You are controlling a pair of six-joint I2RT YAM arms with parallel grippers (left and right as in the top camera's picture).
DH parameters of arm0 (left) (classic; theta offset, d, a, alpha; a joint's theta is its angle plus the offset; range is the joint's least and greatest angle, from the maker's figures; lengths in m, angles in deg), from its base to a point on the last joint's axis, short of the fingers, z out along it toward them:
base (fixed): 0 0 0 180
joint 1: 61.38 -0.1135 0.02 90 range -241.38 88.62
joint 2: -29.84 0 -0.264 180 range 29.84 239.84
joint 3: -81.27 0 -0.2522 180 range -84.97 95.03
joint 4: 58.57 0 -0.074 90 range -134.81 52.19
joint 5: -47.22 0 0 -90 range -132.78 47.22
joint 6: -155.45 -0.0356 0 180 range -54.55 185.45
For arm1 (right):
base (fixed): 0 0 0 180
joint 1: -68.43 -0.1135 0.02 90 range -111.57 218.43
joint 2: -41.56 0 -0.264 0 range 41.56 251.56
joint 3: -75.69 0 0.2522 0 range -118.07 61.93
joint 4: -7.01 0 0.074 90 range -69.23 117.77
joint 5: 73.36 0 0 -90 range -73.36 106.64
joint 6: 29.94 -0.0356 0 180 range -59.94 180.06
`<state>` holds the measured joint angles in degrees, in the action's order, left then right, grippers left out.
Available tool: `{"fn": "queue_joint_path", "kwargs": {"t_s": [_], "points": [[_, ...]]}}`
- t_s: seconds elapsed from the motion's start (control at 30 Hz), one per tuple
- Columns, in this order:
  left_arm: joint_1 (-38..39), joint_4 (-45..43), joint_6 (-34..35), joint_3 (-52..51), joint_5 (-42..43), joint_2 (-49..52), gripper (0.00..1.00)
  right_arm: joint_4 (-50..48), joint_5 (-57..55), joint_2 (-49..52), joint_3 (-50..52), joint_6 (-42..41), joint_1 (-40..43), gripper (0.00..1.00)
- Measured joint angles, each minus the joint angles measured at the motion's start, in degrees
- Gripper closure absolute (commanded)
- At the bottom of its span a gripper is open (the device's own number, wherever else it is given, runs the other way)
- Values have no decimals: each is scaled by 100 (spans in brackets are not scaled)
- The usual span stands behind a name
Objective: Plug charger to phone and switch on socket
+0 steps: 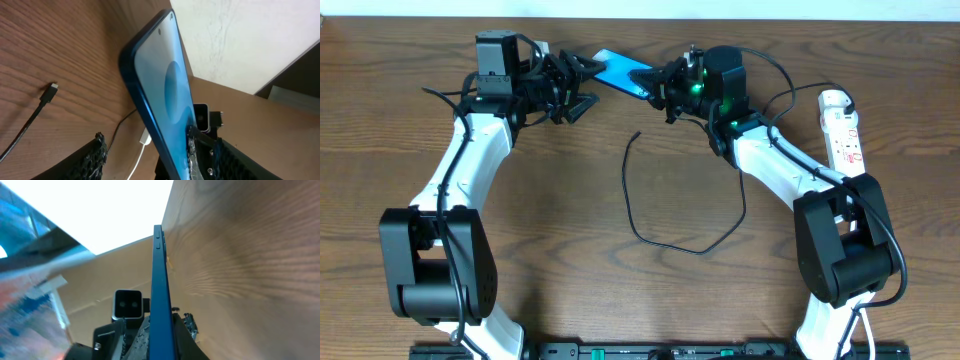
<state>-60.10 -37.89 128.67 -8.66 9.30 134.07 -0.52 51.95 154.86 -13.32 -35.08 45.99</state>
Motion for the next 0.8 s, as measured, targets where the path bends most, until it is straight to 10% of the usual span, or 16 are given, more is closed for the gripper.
{"fn": "queue_joint_path", "kwargs": {"t_s": [0.8], "points": [[0,-332,730,0,-181,0,55,-26,-494,0,0,-1268,-507,99]]}}
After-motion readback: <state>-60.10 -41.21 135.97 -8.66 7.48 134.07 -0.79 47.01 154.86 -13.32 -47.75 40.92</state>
